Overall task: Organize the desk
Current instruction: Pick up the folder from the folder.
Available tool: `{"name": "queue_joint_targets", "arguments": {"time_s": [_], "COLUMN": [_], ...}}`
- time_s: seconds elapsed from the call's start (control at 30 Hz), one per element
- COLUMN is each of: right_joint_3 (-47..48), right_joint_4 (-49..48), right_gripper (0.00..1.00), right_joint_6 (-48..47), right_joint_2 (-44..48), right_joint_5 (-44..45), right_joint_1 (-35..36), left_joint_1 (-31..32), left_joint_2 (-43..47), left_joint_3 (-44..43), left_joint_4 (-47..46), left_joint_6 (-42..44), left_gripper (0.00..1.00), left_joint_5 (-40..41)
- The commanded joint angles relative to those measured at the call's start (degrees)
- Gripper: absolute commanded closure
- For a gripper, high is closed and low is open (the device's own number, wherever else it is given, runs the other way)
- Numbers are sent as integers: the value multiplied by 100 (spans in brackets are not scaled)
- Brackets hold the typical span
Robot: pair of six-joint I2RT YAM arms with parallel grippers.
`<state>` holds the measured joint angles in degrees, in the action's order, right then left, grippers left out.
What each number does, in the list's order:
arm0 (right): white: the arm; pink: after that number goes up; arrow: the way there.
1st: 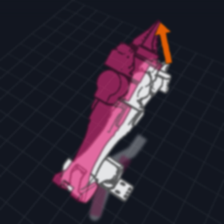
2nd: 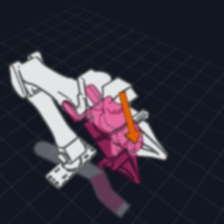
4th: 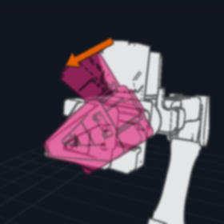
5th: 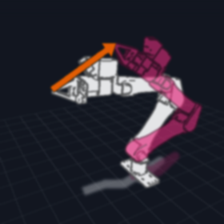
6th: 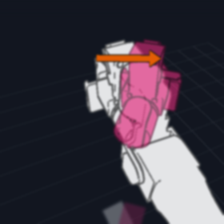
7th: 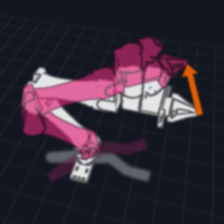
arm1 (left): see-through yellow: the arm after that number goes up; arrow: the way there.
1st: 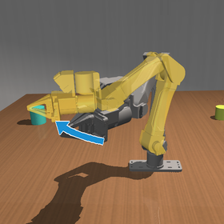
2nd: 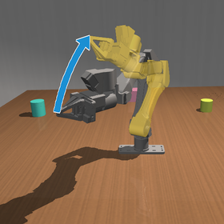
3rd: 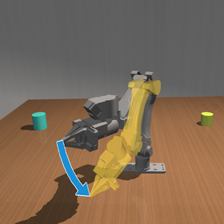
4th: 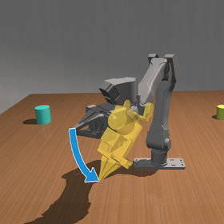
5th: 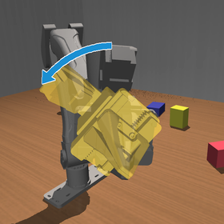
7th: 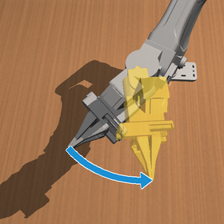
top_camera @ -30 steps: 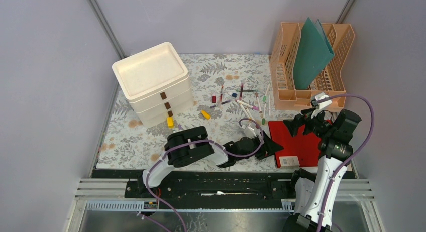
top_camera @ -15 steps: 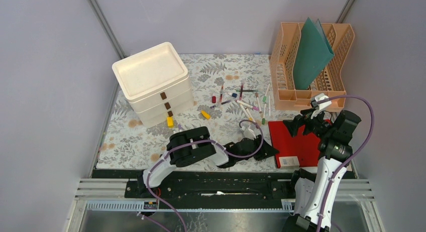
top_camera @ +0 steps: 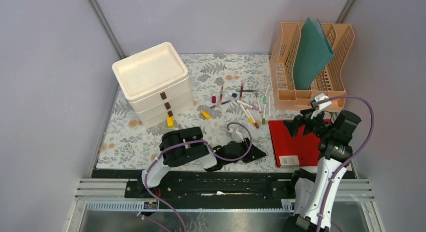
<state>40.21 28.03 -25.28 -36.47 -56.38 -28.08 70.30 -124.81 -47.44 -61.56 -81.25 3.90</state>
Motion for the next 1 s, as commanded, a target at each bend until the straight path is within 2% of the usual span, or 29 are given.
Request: {"name": "queue_joint_targets", "arguments": {"time_s": [0.0,0.1,0.2,0.3,0.5,0.7,0.83,0.9,0.97], "right_joint_3": [-12,-15,-19,-29,-29,-25,-30,-31,-39], "right_joint_4": [-8,-3,-8,-8,-8,-10,-8,-8,-4], "right_gripper": [0,0,0,0,0,0,0,0,0], "right_joint_6": [-67,-73,-74,-82,-83,-83,-82,-84,-83], "right_joint_2": [34,25,15,15,10,9,16,21,22], "right_joint_5": [-144,-145,-153,-163,-180,-180,-184,-183,-188], "right_joint_1": [8,12,10,12,12,7,11,9,4], "left_joint_1": [-43,-52,-65,-100,-130,-170,-198,-216,-227], "left_joint_2": [325,175,-53,-365,-685,-779,-760,-720,-638], "left_joint_3": [171,14,-295,-710,-1210,-1364,-1288,-1208,-1105], "left_joint_4": [-683,-763,-813,-589,-120,62,-100,-267,-426], "left_joint_6": [76,71,79,74,21,13,12,-2,-10], "left_gripper": [69,53,44,41,43,61,81,98,100], "left_joint_5": [111,-106,-340,-589,-615,-569,-592,-616,-627]}}
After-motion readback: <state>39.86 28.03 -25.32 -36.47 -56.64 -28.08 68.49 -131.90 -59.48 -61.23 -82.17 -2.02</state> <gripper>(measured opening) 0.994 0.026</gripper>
